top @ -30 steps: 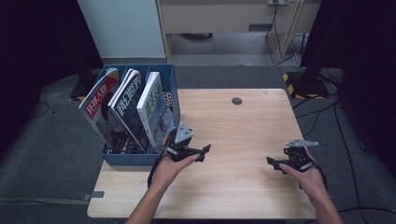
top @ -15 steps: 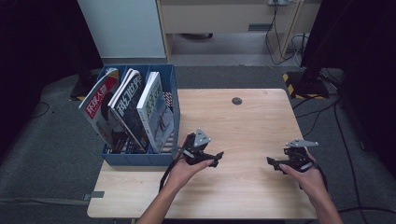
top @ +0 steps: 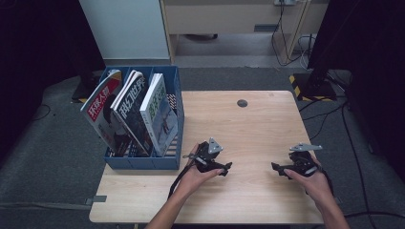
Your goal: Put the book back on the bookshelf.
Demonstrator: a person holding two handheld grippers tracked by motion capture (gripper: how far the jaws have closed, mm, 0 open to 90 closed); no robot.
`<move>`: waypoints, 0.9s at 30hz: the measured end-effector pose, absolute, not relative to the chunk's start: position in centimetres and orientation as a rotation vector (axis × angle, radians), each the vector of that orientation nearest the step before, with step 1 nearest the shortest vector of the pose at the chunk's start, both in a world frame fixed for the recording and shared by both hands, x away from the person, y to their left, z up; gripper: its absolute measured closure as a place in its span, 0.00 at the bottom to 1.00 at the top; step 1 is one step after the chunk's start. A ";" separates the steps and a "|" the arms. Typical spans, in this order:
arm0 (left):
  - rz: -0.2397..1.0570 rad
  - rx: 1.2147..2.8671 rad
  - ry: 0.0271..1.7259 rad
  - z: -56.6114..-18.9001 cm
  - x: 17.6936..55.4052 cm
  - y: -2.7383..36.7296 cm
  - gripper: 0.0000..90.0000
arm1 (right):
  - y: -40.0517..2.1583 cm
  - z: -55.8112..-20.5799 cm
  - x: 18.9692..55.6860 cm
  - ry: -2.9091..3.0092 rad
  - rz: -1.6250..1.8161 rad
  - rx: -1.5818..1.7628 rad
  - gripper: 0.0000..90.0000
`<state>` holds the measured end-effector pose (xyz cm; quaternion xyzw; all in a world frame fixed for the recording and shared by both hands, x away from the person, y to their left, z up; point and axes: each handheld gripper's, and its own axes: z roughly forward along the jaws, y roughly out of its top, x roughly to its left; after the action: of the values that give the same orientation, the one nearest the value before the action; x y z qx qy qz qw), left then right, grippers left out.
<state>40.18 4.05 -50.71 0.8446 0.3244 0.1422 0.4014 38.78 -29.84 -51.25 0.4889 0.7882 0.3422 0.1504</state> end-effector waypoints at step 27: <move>0.384 2.201 0.930 -53.7 41.5 4.0 0.05 | -30.0 -52.1 39.0 2.286 0.947 1.425 0.08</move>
<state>41.51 4.01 -53.72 0.8510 0.3597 0.1483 0.3527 39.03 -30.00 -52.14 0.4941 0.7923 0.3283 0.1425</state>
